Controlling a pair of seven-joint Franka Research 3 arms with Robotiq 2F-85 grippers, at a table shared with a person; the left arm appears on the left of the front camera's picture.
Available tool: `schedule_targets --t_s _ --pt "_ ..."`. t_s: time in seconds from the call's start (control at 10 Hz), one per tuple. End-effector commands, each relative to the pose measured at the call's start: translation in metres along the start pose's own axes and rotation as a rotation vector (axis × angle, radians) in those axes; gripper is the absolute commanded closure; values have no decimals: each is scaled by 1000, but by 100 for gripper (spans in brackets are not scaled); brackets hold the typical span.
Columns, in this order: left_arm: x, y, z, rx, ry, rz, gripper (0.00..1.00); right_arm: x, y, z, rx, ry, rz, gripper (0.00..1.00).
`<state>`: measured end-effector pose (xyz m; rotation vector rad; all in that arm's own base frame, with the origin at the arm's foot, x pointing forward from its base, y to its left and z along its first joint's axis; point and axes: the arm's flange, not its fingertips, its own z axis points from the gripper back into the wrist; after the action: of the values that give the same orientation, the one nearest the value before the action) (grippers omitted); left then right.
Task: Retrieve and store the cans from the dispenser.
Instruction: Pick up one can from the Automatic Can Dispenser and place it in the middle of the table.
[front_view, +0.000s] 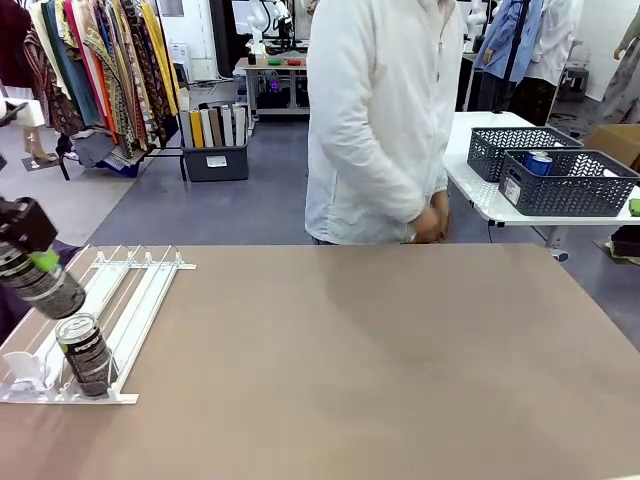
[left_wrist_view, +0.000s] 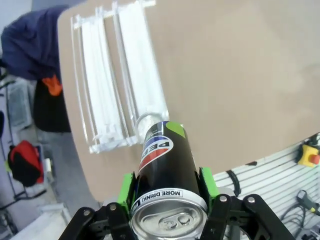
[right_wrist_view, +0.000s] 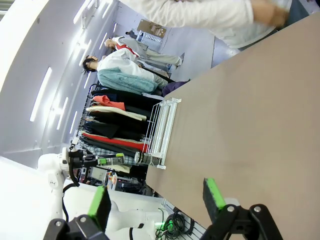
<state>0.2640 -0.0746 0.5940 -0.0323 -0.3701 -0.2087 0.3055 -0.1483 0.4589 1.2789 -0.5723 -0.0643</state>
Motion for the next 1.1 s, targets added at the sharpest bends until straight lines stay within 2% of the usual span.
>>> schedule_targets --t_s 0.0,0.1,0.2,0.3,0.5,0.6,0.7,1.0 --pt "57 -57 -7 -45 -64 -97 100 4 4 -2 22 -20 5 0" --pt "95 -99 -24 -78 -42 -164 100 4 4 -2 22 -20 5 0" --pt "124 -138 -48 -92 -1 -173 100 4 4 -2 22 -20 5 0" --pt "151 -184 -83 -96 77 -221 100 4 4 -2 22 -20 5 0" --pt "178 -257 -159 -63 225 -270 100 4 4 -2 22 -20 5 0" --pt "183 -280 -188 -88 261 -256 100 4 4 -2 22 -20 5 0" --pt "180 -300 -215 -49 282 -245 100 4 4 -2 22 -20 5 0" --pt "173 -313 -249 -69 308 -254 100 4 4 -2 22 -20 5 0"
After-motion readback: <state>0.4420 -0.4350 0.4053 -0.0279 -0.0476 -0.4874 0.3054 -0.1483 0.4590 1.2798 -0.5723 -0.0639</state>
